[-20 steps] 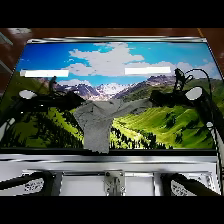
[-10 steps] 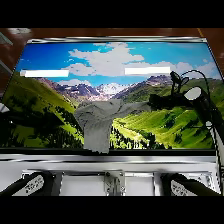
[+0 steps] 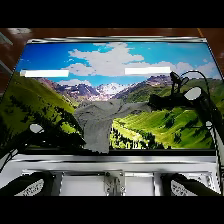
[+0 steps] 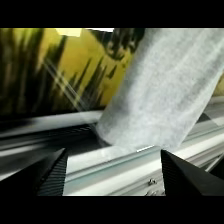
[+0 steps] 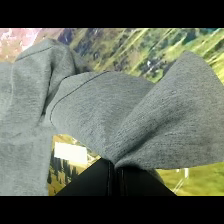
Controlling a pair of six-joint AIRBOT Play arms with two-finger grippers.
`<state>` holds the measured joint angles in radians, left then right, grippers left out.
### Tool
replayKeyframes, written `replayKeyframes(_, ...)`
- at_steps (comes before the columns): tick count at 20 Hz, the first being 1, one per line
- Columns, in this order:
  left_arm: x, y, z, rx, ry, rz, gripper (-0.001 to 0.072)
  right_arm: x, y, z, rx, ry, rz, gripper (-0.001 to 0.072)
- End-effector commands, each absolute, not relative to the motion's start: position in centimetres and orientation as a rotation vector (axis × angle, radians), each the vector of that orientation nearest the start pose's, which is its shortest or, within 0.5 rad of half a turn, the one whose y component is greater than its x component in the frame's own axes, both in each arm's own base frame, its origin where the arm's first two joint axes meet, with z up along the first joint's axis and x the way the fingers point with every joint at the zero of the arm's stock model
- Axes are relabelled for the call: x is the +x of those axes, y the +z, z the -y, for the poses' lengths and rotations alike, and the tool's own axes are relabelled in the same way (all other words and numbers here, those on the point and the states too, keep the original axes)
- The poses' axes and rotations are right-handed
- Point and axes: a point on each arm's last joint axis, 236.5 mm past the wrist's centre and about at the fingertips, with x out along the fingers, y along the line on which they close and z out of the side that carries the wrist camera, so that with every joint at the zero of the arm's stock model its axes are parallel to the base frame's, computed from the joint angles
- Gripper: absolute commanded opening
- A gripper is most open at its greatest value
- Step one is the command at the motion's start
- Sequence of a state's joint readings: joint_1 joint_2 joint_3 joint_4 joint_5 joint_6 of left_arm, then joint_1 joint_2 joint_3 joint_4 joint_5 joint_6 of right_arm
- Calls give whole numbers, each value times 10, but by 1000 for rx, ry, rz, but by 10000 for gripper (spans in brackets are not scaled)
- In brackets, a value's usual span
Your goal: Fold the shirts.
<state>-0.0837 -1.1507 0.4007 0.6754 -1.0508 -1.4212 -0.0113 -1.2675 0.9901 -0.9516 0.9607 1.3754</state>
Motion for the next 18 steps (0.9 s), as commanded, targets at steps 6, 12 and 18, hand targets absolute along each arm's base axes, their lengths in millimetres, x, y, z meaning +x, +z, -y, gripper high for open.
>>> replayKeyframes(6, 219, -119, 202, -863, -330, -1527, 117, 390, 1, -109, 457, 325, -1157, 62)
replayKeyframes(12, 283, 9, 151, -571, -461, -1252, 35, 405, 67, -105, 347, 382, -974, 61)
replayKeyframes(18, 280, 375, 18, -157, -134, -336, 36, 396, 353, -46, 182, 277, -264, 61)
